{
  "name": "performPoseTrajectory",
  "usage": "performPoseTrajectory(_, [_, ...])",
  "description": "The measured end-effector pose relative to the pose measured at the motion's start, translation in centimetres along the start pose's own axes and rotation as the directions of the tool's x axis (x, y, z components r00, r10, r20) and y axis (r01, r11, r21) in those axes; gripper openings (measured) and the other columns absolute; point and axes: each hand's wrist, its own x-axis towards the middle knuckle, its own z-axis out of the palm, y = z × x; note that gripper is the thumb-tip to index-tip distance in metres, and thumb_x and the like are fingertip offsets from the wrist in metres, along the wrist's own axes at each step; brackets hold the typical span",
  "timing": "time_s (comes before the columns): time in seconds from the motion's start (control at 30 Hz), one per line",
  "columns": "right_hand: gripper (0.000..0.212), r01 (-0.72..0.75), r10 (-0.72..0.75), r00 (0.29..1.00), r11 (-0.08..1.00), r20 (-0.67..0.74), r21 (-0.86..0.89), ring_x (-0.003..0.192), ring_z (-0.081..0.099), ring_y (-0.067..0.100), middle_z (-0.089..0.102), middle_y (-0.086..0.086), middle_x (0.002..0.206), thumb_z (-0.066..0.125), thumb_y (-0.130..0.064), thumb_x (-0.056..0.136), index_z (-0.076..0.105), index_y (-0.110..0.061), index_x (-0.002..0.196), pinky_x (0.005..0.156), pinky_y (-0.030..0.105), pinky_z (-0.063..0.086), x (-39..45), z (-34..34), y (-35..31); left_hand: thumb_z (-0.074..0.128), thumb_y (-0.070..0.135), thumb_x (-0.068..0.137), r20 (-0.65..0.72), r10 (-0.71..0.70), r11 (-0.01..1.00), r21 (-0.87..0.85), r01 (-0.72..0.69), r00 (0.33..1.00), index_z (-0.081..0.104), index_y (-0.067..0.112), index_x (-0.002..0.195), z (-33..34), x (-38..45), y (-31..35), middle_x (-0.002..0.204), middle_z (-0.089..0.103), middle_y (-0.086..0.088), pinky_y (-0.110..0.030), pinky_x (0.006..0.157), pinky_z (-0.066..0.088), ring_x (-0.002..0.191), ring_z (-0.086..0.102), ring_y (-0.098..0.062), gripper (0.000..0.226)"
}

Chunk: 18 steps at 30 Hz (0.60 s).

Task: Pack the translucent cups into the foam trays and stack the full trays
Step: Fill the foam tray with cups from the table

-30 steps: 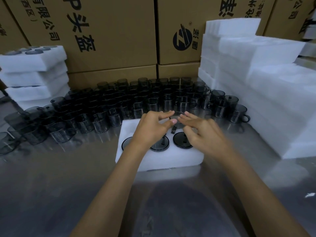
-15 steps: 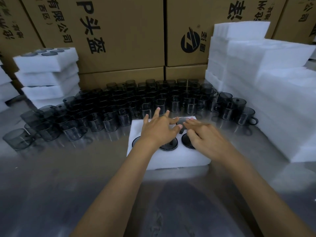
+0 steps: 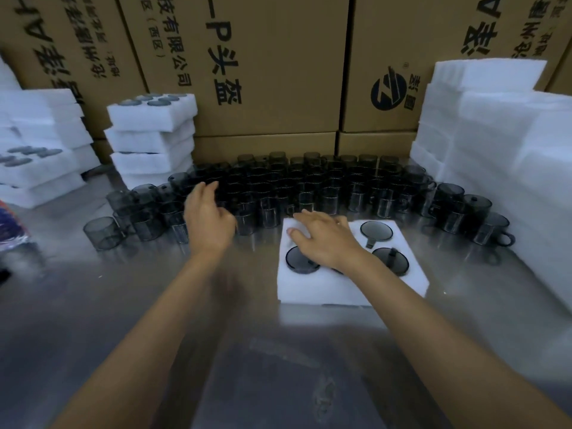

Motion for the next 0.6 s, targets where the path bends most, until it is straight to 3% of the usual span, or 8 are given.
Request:
performPoseTrajectory(0.13, [0.049,-0.055,0.052,0.994,0.998,-0.096,-0.034,0.132,0.046,0.027,0.058,0.005,0.140,0.034,-0.045,0.103,0.047,-0.025,0.145,0.109,0.047,0.018,0.7,0.5,-0.5,0.054,-0.005,0.080,-0.224,-0.089,0.974,0.182,0.132,0.970,0.044,-0.007,0.137,-3.4,2.6,-5.7,0.146,0.033,-0.029,-0.050,0.113,0.026,0.137,0.029,-0.044,0.058])
performPoseTrajectory(0.23, [0.045,-0.046,0.040,0.991,0.998,-0.129,-0.041,0.123,0.051,0.025,0.065,0.004,0.128,0.035,-0.043,0.101,0.052,-0.027,0.140,0.102,0.043,0.020,0.8,0.8,-0.5,0.063,0.009,0.085,-0.235,-0.319,0.875,0.300,0.380,0.918,0.031,-0.008,0.143,-5.1,4.2,-10.1,0.158,0.010,-0.033,-0.049,0.121,0.008,0.148,0.005,-0.043,0.068])
performPoseTrajectory(0.33, [0.043,-0.040,0.034,0.989,0.998,-0.146,-0.038,0.119,0.053,0.025,0.067,0.004,0.123,0.035,-0.042,0.100,0.055,-0.027,0.136,0.098,0.043,0.020,0.9,1.0,-0.4,0.069,0.017,0.085,-0.213,-0.457,0.808,0.307,0.503,0.864,0.037,-0.014,0.138,-6.1,5.2,-13.1,0.157,0.006,-0.036,-0.046,0.123,0.001,0.150,0.000,-0.042,0.069])
performPoseTrajectory(0.4, [0.043,-0.041,0.035,0.988,0.999,-0.151,-0.035,0.117,0.053,0.025,0.068,0.003,0.120,0.035,-0.042,0.100,0.056,-0.028,0.134,0.097,0.042,0.020,0.9,0.9,-0.4,0.068,0.013,0.085,-0.196,-0.507,0.791,0.281,0.544,0.839,0.038,-0.014,0.136,-6.2,5.3,-14.0,0.158,0.007,-0.035,-0.045,0.123,0.005,0.149,0.003,-0.043,0.065])
performPoseTrajectory(0.5, [0.043,-0.037,0.032,0.988,0.999,-0.148,-0.029,0.117,0.053,0.024,0.068,0.003,0.119,0.035,-0.042,0.099,0.056,-0.028,0.134,0.097,0.042,0.020,0.8,1.0,-0.4,0.063,0.008,0.087,-0.209,-0.542,0.805,0.148,0.574,0.814,0.037,-0.009,0.134,-5.8,4.9,-14.8,0.151,0.019,-0.030,-0.050,0.115,0.027,0.139,0.023,-0.046,0.056])
performPoseTrajectory(0.6, [0.044,-0.040,0.036,0.990,0.999,-0.139,-0.028,0.119,0.052,0.024,0.067,0.002,0.124,0.035,-0.042,0.099,0.054,-0.028,0.136,0.100,0.043,0.020,0.8,0.8,-0.3,0.057,0.006,0.090,-0.254,-0.480,0.846,0.119,0.520,0.840,0.045,-0.004,0.124,-5.3,4.3,-14.8,0.140,0.030,-0.030,-0.053,0.105,0.038,0.122,0.040,-0.050,0.037])
